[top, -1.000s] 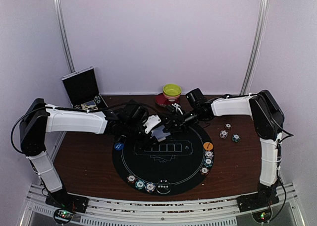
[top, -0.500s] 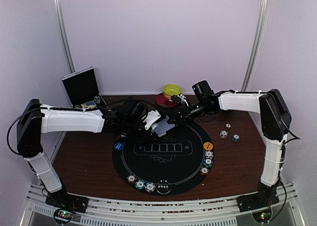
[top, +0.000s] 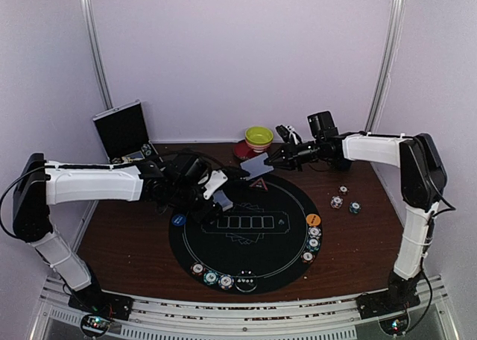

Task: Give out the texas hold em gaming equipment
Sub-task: Distribute the poker card in the small blind area.

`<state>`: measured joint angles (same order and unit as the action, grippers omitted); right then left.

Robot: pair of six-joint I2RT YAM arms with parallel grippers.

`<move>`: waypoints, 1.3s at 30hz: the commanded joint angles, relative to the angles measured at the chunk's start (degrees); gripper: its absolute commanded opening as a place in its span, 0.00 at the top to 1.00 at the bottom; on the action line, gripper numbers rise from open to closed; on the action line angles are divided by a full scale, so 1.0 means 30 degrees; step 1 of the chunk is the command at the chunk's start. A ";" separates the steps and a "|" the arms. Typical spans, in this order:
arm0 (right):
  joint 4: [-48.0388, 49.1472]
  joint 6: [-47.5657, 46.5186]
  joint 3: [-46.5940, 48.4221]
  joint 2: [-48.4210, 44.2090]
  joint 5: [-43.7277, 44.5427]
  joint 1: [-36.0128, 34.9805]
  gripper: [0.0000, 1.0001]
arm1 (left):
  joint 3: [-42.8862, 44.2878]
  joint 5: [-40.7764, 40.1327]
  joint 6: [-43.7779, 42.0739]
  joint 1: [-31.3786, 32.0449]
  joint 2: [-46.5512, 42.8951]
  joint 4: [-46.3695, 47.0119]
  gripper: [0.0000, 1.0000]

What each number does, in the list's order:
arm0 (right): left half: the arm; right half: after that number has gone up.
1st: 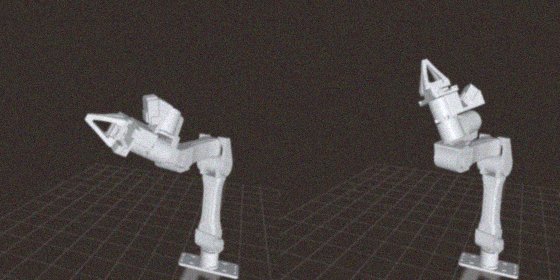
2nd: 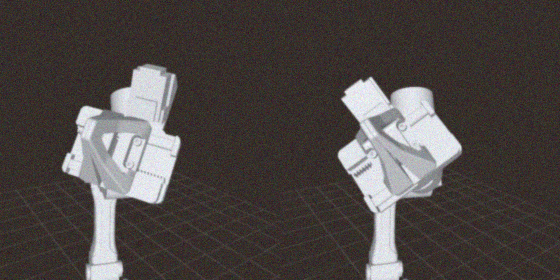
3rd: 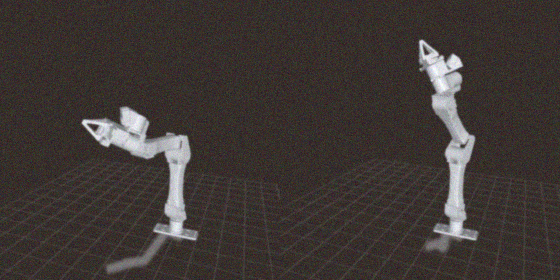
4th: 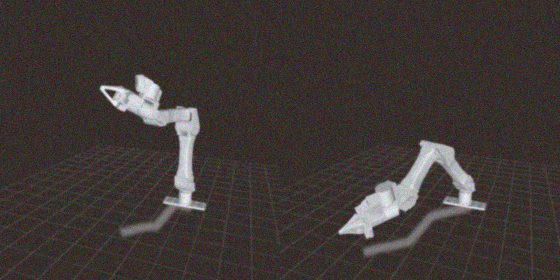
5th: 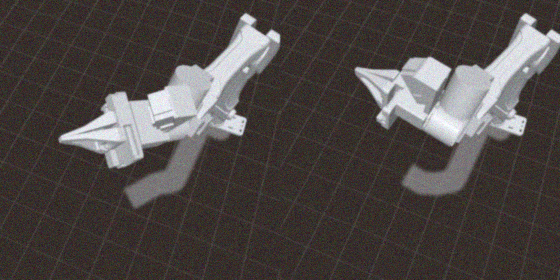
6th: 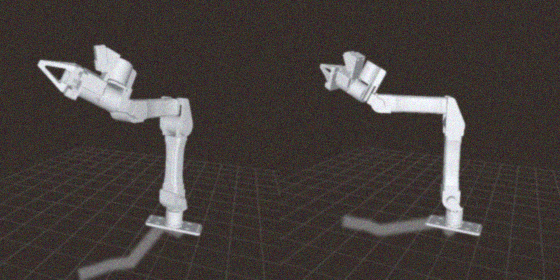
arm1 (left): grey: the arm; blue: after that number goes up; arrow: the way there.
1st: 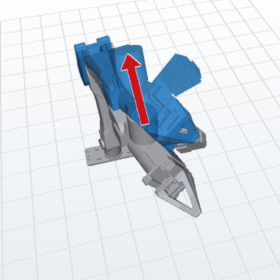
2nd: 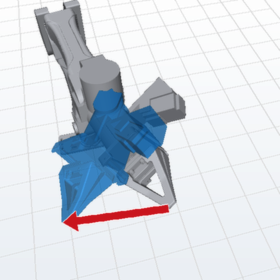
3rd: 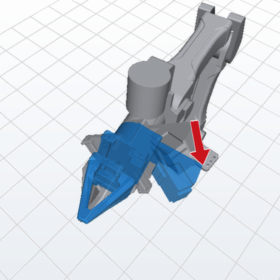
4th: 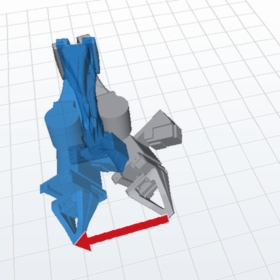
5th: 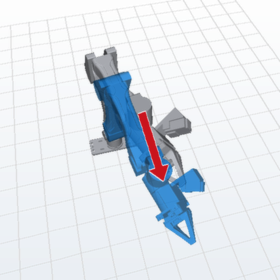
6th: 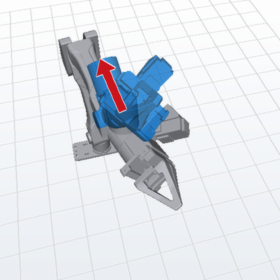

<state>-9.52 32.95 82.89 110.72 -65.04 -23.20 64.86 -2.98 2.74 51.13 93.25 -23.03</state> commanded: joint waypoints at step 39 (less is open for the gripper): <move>1.5324 1.3879 0.0898 1.0006 0.2004 -0.9259 1.00 | -0.0322 -0.1525 0.0714 -0.3516 -0.3435 -0.0970 0.43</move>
<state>28.16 67.90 86.30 139.20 -60.18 -50.76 63.33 -7.55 4.86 40.91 84.75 -28.01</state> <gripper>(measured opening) 0.010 0.578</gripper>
